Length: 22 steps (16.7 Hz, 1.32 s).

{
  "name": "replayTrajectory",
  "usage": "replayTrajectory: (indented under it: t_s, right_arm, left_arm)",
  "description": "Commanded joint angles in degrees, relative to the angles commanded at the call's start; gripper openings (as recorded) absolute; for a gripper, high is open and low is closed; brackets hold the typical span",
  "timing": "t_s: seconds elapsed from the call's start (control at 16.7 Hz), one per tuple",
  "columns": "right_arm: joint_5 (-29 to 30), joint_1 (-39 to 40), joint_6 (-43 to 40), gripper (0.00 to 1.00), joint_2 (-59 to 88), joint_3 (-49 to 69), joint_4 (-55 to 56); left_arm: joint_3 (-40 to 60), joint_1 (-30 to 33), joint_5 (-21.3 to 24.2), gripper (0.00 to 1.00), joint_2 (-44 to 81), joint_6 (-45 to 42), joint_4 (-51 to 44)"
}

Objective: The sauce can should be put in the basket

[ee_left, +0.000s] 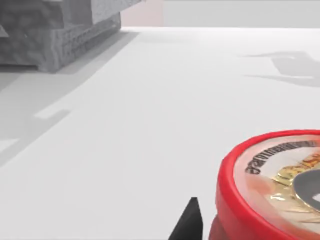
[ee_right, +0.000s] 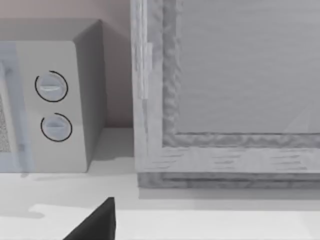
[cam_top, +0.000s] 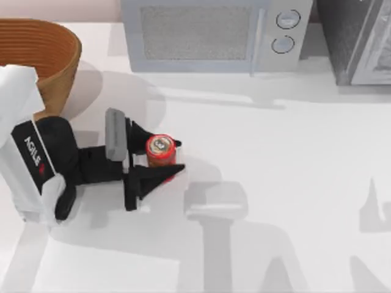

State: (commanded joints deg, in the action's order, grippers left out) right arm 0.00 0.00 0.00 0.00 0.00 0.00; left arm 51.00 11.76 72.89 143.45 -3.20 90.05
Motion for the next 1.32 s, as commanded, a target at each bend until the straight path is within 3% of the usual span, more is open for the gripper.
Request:
replayTrajectory:
  t_s: [0.54, 0.9, 1.08, 1.32]
  right_arm:
    - [0.00, 0.00, 0.00, 1.00, 0.00, 0.00, 0.00]
    - [0.00, 0.00, 0.00, 1.00, 0.00, 0.00, 0.00]
    - [0.00, 0.00, 0.00, 1.00, 0.00, 0.00, 0.00]
    - [0.00, 0.00, 0.00, 1.00, 0.00, 0.00, 0.00]
  left_arm:
    - [-0.14, 2.73, 0.90, 0.00, -3.62, 0.48, -2.52]
    - [0.96, 4.67, 3.23, 0.00, -16.55, 1.21, -15.98]
    - [3.12, 0.11, 4.10, 0.00, -23.94, 1.09, -25.95]
    - [7.90, -12.22, 4.41, 0.00, -31.43, 0.60, -38.98]
